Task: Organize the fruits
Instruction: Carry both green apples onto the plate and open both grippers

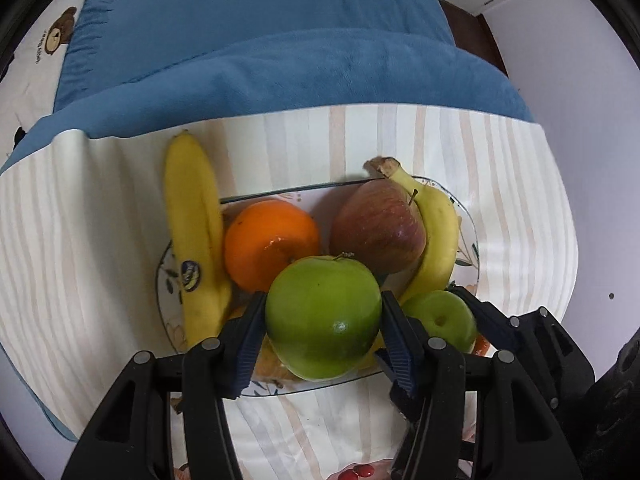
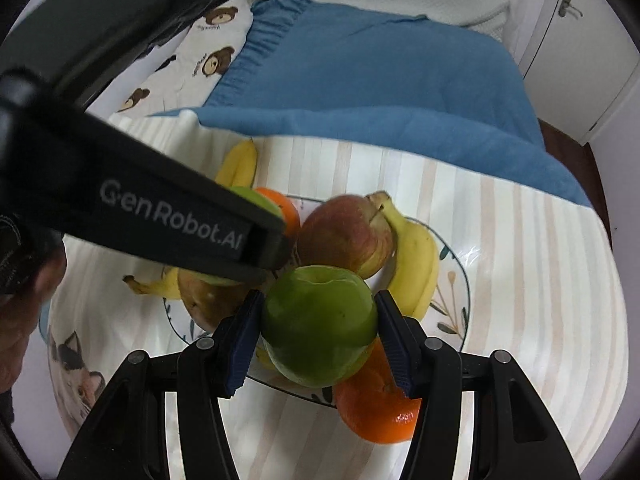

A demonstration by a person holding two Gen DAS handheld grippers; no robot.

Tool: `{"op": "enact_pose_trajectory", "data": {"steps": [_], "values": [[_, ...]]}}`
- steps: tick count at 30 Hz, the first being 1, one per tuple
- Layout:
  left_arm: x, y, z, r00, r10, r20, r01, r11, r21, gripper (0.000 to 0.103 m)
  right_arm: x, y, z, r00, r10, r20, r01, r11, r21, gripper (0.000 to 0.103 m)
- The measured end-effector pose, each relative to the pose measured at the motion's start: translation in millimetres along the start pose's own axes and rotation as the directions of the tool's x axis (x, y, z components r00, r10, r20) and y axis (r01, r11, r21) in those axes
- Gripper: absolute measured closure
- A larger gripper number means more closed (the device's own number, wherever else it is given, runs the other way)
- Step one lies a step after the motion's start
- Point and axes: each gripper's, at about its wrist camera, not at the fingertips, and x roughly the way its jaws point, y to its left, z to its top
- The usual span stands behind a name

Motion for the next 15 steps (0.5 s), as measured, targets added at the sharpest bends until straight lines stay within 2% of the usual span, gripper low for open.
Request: {"op": "enact_pose_trajectory", "data": {"steps": [6, 9, 10, 11, 13, 15], "values": [[11, -3, 5, 1.000, 0.014, -0.016, -0.014, 1.000, -0.009, 0.050, 12, -4, 2, 0.999, 0.022, -0.023, -0.022, 1.000, 0.004, 0.042], [10, -4, 5, 1.000, 0.024, -0.017, -0.024, 1.000, -0.010, 0.050, 9, -5, 3, 1.000, 0.013, -0.018, -0.013, 1.000, 0.005, 0.028], [10, -6, 5, 0.999, 0.032, -0.014, -0.032, 0.999, -0.007, 0.049, 8, -7, 4, 1.000, 0.015, -0.019, -0.015, 1.000, 0.010, 0.028], [9, -8, 5, 0.999, 0.038, -0.007, -0.038, 0.999, -0.002, 0.046, 7, -8, 4, 1.000, 0.012, -0.022, -0.012, 1.000, 0.014, 0.028], [5, -11, 4, 0.999, 0.032, 0.010, -0.032, 0.999, 0.002, 0.030, 5, -12, 4, 1.000, 0.003, -0.025, -0.003, 1.000, 0.023, 0.025], [-5, -11, 5, 0.999, 0.017, 0.027, -0.017, 1.000, 0.002, 0.027, 3, -16, 5, 1.000, 0.003, -0.027, -0.002, 0.999, 0.033, 0.025]]}}
